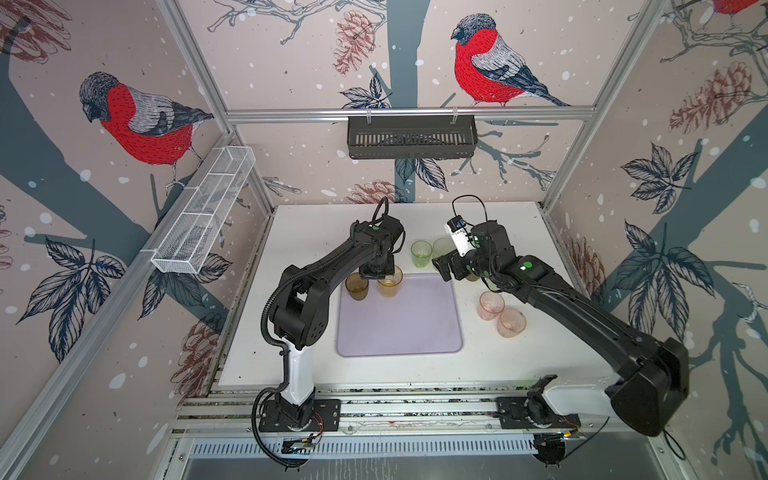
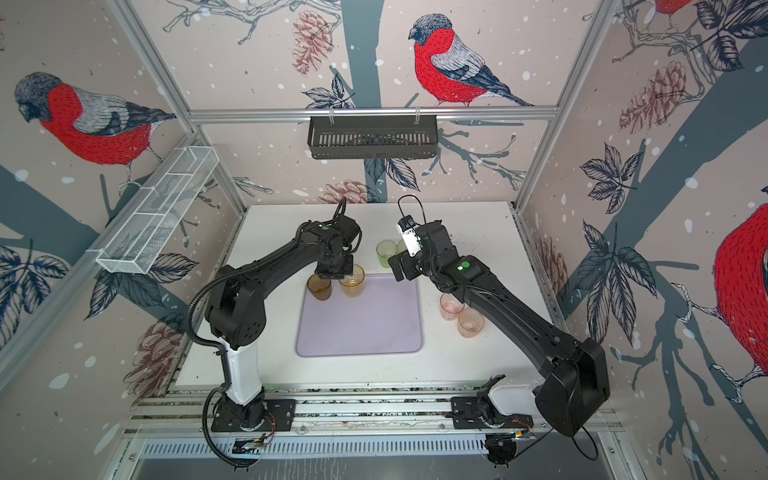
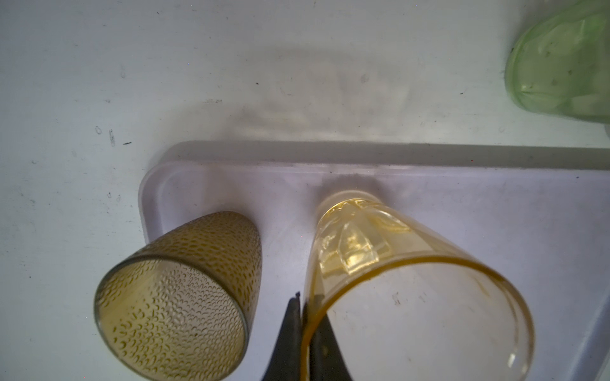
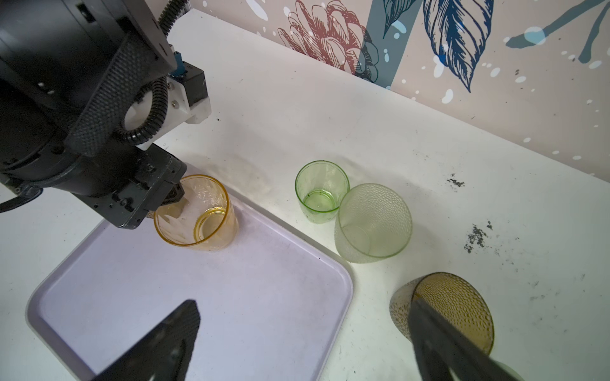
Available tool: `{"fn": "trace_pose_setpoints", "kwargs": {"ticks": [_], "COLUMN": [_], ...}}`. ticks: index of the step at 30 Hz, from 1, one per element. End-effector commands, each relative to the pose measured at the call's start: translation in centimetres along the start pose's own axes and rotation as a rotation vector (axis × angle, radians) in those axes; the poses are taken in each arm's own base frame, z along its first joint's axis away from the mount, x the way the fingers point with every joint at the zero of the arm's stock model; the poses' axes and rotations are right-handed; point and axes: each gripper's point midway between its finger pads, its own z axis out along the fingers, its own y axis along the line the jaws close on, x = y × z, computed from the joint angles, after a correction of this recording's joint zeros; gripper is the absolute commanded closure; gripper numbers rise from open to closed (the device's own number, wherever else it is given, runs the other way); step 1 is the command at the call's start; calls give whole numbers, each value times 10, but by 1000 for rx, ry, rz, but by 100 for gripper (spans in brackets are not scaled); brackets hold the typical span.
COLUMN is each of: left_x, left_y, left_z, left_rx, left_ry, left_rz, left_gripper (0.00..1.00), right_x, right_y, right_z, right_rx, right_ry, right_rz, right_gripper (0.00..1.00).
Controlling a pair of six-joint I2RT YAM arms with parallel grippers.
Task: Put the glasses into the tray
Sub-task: 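Carry the clear amber glass onto the tray beside the dark amber glass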
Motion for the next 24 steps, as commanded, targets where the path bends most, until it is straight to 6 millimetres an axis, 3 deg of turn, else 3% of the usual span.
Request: {"fn": "trace_pose_setpoints", "kwargs": {"ticks": [1,24], "left_x": [-2,3], "left_y": [3,8], "left_z": [-3,2], "left_rx": [-13,-32], "left_ry": [-20,-16], "left_rz": [-18,-40], "left_gripper": [100,100], "right_x": [-8,-9], "right_y": [1,2], "right_z": [-2,-1], "right_rx": [-6,-12], "right_ry": [-33,-33], "right_rz": [8,9], "right_gripper": [0,0]}}
